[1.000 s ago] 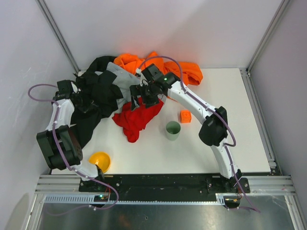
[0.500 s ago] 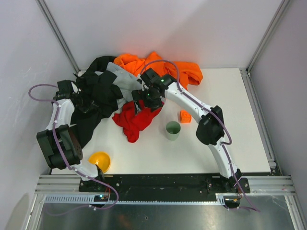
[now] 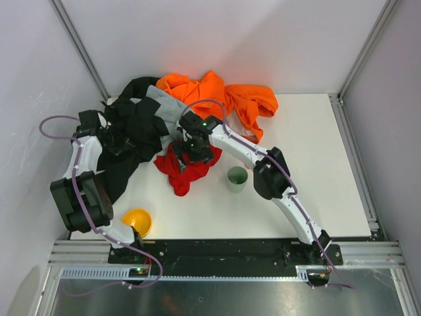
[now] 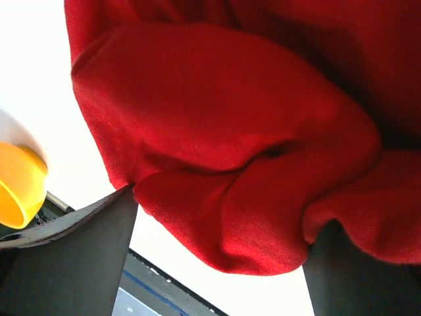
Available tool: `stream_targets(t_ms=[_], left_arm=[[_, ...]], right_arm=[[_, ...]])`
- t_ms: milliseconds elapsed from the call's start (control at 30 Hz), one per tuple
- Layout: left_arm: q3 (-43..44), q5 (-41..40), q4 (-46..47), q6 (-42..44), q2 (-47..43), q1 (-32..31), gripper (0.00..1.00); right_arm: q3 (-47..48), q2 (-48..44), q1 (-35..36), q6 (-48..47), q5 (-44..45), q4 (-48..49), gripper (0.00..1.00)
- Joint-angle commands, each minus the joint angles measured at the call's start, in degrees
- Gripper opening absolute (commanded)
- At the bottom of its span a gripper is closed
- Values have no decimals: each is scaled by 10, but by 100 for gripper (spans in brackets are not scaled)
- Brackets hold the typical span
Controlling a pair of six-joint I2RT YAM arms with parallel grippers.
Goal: Pick out a specific cloth from the pile
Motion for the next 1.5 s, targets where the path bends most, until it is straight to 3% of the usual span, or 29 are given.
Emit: stream_targets(t_ms=[0,333,533,633,733,867,933,1467], left_arm=[[-7,18,16,10,-9,4,1],[-12,23,16,12,-12,5,1],[-21,22,16,12,-17,4,1],[-23,21,16,11,-18,4,1],[-24,23,17,12,-18,4,1],[-22,26,16,12,-20,4,1],[-22,26,17,12,-22,4,1],[-30,41,17,11,-36,4,1]], right_arm=[[42,26,11,-8,-3,43,99],[58,96,64,-45,134,64,96],[46,118,64,-52,153,36,83],[36,118,59,-52,127,30,63],[32,113,55,-51,114,22,33],[12,95,49,-53,108,19,9],[2,82,45,-55,103,18,2],[17,-70,12,-9,17,47,0]])
